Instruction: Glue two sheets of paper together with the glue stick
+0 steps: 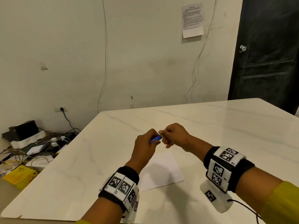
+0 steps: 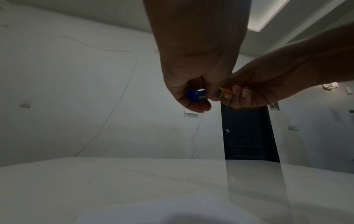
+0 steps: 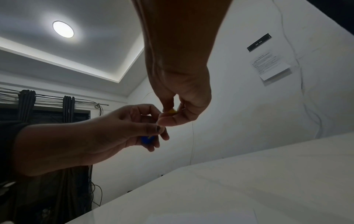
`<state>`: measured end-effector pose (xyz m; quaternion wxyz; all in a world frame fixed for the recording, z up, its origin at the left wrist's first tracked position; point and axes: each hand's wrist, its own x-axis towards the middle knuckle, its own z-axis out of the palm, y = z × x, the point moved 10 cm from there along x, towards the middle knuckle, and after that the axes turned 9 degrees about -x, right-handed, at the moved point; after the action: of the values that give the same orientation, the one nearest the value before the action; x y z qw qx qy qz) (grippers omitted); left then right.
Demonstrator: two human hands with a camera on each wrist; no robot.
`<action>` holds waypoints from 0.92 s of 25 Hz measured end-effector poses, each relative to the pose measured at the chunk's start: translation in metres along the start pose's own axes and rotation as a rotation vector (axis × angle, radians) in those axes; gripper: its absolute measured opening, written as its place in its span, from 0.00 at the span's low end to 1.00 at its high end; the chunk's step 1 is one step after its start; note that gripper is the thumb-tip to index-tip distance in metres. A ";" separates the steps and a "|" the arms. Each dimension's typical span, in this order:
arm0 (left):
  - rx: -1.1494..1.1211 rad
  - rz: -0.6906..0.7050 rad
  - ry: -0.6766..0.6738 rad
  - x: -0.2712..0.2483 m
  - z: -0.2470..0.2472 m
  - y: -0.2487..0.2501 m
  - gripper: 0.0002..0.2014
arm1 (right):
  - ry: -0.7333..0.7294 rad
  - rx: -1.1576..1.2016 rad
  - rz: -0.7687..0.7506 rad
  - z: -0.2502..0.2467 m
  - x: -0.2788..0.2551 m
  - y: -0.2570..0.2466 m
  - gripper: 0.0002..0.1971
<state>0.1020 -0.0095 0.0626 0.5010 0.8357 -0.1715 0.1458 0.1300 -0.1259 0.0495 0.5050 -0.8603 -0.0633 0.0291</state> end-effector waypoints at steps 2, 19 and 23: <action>-0.015 -0.016 0.040 -0.002 -0.001 0.002 0.06 | 0.016 0.025 0.006 0.003 -0.003 0.001 0.10; 0.606 -0.413 -0.817 -0.068 0.061 -0.132 0.42 | 0.325 -0.670 0.442 -0.140 -0.033 0.177 0.06; 0.567 -0.389 -0.855 -0.067 0.075 -0.131 0.42 | 0.396 -0.628 0.424 -0.143 -0.039 0.179 0.05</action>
<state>0.1039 -0.0096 -0.1024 0.1593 0.9390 -0.1562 -0.2617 0.1218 -0.3414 -0.0376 0.2039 -0.9552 0.2076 -0.0541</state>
